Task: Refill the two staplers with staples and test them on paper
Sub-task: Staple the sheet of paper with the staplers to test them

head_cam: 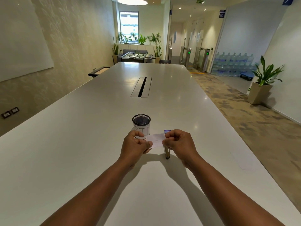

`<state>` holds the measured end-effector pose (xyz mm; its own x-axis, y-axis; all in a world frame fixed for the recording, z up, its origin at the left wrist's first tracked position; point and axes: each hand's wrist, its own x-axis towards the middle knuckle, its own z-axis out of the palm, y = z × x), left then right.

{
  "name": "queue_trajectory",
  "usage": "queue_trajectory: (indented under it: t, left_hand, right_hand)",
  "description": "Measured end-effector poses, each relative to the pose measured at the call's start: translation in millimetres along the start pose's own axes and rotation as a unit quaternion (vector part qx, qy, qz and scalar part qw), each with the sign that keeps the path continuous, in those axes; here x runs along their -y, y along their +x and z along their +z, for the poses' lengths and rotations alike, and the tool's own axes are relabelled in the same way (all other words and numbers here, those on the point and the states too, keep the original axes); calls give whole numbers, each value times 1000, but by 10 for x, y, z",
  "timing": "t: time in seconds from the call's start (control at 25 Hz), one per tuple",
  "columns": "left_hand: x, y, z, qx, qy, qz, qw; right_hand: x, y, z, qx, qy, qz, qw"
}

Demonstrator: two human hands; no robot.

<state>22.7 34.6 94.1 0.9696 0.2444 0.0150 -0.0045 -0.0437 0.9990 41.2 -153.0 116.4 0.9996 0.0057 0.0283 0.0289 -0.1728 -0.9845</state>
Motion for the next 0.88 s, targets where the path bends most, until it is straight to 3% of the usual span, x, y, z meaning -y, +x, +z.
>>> queue_trajectory:
  t: [0.2,0.52,0.68,0.88]
  left_hand:
    - [307,162,-148,-23,142,1,990]
    - [707,427,-299,23,411,97,906]
    - [794,579,-358,65,427,133,892]
    - [846,694,-386,64,378,121,916]
  right_hand:
    - [82,231,31,-30,-88,-67,993]
    - [363,778,369,-59,-236,-243,939]
    - [288,1049,599,-37,-313,-300,900]
    - [218,1274,816,1,-345,-306,888]
